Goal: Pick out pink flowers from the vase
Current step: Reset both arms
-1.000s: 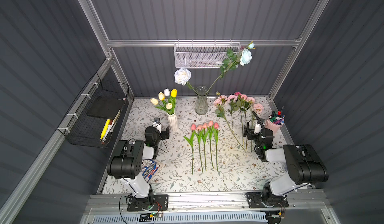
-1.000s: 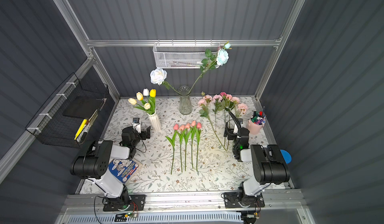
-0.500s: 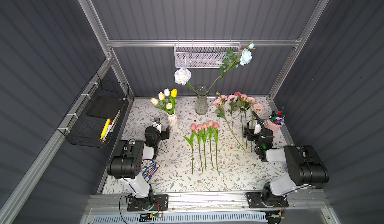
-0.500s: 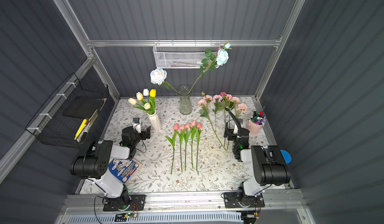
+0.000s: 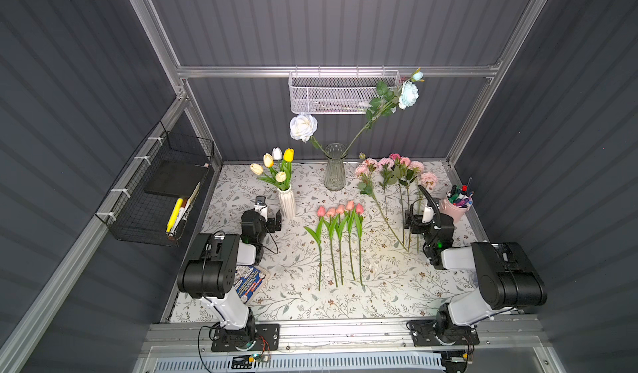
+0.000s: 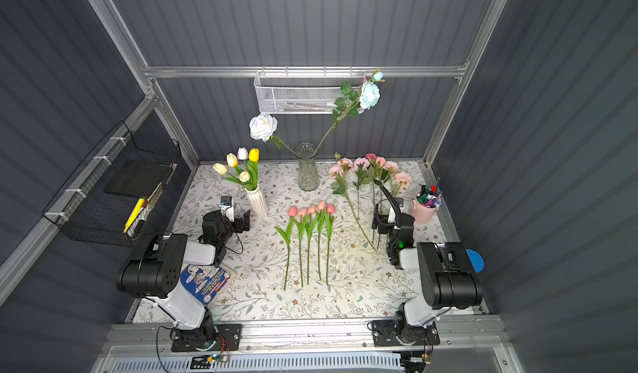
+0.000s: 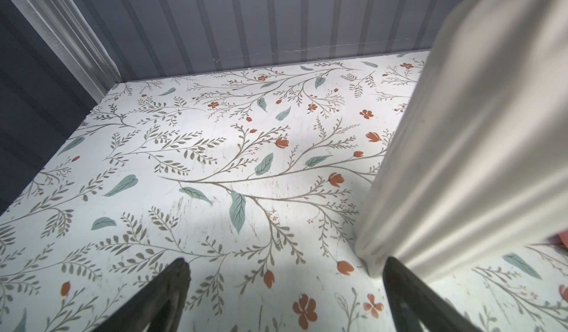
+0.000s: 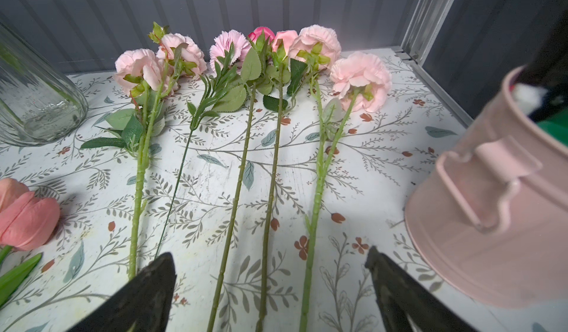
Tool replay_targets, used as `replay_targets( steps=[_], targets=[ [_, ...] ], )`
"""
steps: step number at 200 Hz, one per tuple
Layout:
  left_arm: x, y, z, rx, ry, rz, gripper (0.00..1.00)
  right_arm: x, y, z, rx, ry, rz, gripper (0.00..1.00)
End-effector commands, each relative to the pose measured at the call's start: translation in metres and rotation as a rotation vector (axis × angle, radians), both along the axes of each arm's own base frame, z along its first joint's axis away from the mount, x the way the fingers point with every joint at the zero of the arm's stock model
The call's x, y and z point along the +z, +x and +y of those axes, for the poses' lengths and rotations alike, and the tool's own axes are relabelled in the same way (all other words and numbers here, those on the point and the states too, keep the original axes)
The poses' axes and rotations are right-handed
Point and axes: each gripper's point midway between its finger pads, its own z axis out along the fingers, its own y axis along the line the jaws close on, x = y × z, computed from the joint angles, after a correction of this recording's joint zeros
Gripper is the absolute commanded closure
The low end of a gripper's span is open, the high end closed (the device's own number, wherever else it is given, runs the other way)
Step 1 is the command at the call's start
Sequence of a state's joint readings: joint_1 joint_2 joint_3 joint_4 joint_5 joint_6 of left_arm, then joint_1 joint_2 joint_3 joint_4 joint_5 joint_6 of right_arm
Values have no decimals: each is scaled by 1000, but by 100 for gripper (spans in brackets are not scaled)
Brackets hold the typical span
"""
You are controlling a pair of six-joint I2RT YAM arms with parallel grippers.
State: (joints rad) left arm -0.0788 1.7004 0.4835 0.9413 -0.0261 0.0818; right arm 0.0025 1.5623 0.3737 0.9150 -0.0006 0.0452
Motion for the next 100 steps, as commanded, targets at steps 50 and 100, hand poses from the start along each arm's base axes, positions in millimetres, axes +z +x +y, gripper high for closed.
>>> replay_targets(
  steps=[50,100],
  targets=[
    [-3,0,1,21,8,9,1,9,5,0,-3,10,-24,1],
    [-3,0,0,28,18,5,1,9,5,-1,-4,9,-24,1]
  ],
)
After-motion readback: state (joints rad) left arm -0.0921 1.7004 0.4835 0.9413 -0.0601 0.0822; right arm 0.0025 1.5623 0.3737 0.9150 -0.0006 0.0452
